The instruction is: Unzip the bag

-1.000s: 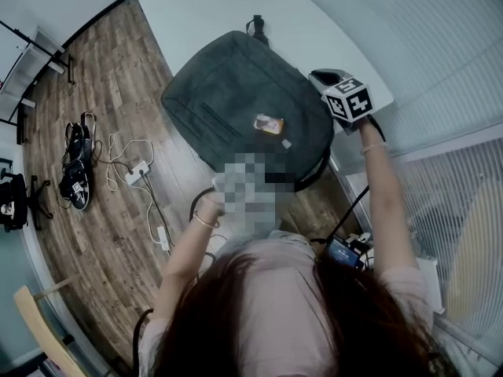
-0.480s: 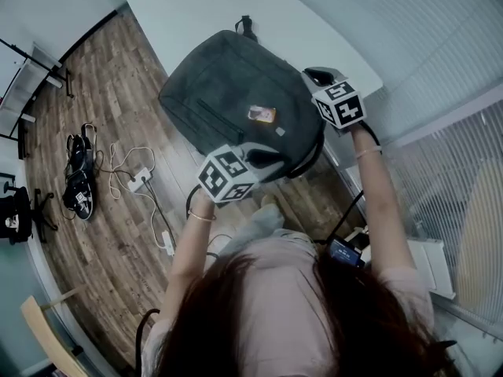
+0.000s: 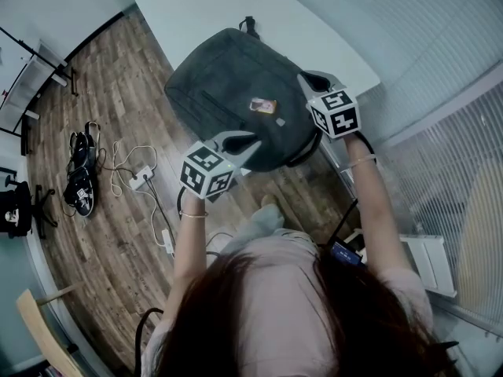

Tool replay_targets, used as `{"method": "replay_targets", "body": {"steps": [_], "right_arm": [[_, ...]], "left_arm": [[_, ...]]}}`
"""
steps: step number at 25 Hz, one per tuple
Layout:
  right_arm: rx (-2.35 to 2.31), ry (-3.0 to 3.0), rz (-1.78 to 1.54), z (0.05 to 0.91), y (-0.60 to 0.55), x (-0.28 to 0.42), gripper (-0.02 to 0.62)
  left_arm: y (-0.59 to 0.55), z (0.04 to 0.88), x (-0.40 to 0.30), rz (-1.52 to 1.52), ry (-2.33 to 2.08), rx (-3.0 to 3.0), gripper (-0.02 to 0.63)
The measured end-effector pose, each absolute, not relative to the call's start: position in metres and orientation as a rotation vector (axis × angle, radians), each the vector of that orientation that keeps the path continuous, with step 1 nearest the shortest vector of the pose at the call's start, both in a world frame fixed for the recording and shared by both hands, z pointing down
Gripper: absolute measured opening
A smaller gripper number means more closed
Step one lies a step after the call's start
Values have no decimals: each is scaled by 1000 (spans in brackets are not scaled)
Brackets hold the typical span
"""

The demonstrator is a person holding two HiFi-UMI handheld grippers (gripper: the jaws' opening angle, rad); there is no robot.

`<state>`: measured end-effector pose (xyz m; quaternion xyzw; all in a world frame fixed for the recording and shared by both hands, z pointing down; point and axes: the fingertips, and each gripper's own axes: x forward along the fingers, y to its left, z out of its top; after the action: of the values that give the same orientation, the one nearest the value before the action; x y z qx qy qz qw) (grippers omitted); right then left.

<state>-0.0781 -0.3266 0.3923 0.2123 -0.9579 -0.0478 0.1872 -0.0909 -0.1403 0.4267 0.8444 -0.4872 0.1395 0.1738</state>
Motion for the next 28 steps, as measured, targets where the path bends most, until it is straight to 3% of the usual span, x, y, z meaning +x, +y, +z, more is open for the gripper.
{"method": "replay_targets", "body": {"steps": [28], "right_arm": [[634, -2906, -102, 359, -187, -59, 5]], "left_arm": [[-61, 381, -132, 165, -1925, 2179, 32]]}}
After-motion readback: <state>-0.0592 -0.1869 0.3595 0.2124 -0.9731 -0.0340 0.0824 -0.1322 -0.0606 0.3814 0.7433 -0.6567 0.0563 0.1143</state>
